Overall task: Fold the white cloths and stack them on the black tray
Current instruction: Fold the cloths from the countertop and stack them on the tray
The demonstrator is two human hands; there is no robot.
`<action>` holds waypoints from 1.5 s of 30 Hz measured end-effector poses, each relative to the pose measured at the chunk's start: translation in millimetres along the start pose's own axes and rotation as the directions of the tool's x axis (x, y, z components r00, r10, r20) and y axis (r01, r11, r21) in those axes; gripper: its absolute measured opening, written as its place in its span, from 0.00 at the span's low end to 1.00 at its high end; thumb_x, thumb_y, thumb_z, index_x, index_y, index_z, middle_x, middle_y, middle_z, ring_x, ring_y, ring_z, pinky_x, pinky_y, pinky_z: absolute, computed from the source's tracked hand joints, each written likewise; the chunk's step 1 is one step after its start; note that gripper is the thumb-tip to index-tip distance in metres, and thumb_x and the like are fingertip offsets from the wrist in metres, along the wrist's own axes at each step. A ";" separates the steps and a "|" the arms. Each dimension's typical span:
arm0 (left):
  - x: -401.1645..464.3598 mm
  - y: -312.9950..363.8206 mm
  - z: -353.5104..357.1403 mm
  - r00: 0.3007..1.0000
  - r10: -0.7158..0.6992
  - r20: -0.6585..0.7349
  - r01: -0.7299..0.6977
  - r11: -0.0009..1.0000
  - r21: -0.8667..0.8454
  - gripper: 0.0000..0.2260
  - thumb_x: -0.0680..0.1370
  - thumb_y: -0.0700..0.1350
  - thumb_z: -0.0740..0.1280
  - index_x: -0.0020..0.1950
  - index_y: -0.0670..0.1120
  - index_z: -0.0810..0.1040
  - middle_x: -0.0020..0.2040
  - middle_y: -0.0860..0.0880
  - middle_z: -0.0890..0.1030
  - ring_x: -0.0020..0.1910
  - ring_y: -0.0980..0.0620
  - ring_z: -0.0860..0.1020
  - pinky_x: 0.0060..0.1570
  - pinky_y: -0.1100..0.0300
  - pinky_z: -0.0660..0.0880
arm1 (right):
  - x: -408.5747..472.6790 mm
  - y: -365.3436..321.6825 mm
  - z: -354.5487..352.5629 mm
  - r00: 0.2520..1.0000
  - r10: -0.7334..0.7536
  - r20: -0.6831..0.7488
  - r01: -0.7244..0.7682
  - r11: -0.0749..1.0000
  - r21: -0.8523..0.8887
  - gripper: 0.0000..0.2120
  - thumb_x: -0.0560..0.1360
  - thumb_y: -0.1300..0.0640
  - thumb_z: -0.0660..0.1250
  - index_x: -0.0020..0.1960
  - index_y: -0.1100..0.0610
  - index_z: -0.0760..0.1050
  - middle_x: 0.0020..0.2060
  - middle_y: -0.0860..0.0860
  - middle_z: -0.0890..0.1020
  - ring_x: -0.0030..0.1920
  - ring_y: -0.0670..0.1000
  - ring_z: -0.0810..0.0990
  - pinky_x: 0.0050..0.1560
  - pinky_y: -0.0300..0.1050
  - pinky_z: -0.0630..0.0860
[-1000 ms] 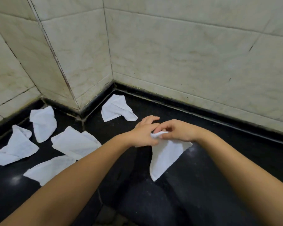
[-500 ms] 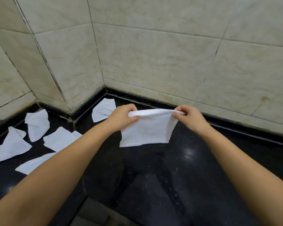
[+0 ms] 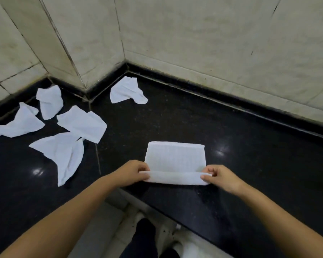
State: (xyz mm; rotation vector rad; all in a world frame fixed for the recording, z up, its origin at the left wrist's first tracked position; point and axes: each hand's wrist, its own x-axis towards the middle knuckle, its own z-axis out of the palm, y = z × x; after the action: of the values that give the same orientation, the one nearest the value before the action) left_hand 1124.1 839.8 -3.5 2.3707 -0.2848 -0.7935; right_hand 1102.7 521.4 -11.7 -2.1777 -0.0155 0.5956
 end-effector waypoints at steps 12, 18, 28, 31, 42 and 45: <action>79.0 -6.2 -11.4 0.913 -0.153 -0.377 0.155 0.988 -0.025 0.07 0.76 0.46 0.66 0.41 0.44 0.75 0.40 0.48 0.77 0.43 0.48 0.77 0.45 0.54 0.72 | 69.4 -23.3 -4.3 0.905 0.186 -0.382 -0.196 0.981 0.014 0.06 0.77 0.60 0.61 0.47 0.58 0.77 0.43 0.51 0.78 0.44 0.50 0.75 0.39 0.42 0.69; 102.5 -10.8 0.6 0.849 -0.096 -0.520 0.197 0.970 0.142 0.07 0.78 0.49 0.62 0.51 0.48 0.76 0.48 0.50 0.75 0.53 0.50 0.73 0.55 0.54 0.66 | 99.4 -25.1 5.4 0.838 0.221 -0.498 -0.344 0.924 -0.169 0.11 0.77 0.58 0.57 0.52 0.54 0.77 0.53 0.54 0.79 0.51 0.56 0.77 0.55 0.51 0.70; 65.9 -29.5 34.3 0.818 -0.052 -0.572 0.240 0.936 0.258 0.32 0.72 0.63 0.65 0.69 0.45 0.68 0.61 0.46 0.74 0.59 0.46 0.74 0.56 0.50 0.70 | 143.3 -103.1 55.6 0.996 -0.083 -0.039 0.046 0.819 -0.572 0.21 0.78 0.54 0.59 0.71 0.52 0.64 0.66 0.54 0.69 0.66 0.56 0.66 0.64 0.52 0.63; 60.4 -35.7 40.5 0.796 -0.015 -0.605 0.298 0.880 0.370 0.32 0.67 0.66 0.63 0.61 0.45 0.76 0.53 0.46 0.80 0.48 0.47 0.79 0.45 0.52 0.76 | 163.9 -122.7 81.3 0.996 -0.057 0.068 0.088 0.758 -0.647 0.22 0.78 0.53 0.61 0.71 0.55 0.64 0.65 0.55 0.71 0.66 0.57 0.68 0.64 0.54 0.65; 67.0 -6.7 -45.0 0.918 -0.019 -0.396 -0.052 0.984 -0.168 0.06 0.77 0.46 0.65 0.47 0.43 0.77 0.44 0.47 0.77 0.44 0.51 0.74 0.46 0.55 0.71 | 159.4 -162.0 12.8 0.988 -0.157 0.011 0.155 0.962 -0.224 0.03 0.74 0.57 0.66 0.48 0.53 0.74 0.43 0.49 0.78 0.45 0.49 0.77 0.41 0.40 0.72; 63.2 23.1 -105.9 0.831 0.064 -0.552 -0.157 0.980 -0.123 0.04 0.75 0.43 0.67 0.41 0.45 0.76 0.36 0.51 0.76 0.34 0.55 0.72 0.39 0.59 0.69 | 147.5 -186.5 -30.8 0.937 -0.305 -0.172 0.278 0.946 -0.167 0.06 0.74 0.58 0.66 0.51 0.51 0.75 0.43 0.48 0.78 0.42 0.46 0.76 0.39 0.36 0.70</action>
State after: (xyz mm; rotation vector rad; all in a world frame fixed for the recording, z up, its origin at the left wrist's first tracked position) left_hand 1238.3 849.3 47.7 2.2835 -0.1065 -0.0551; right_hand 1282.4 648.5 83.4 -2.3033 -0.2797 0.2141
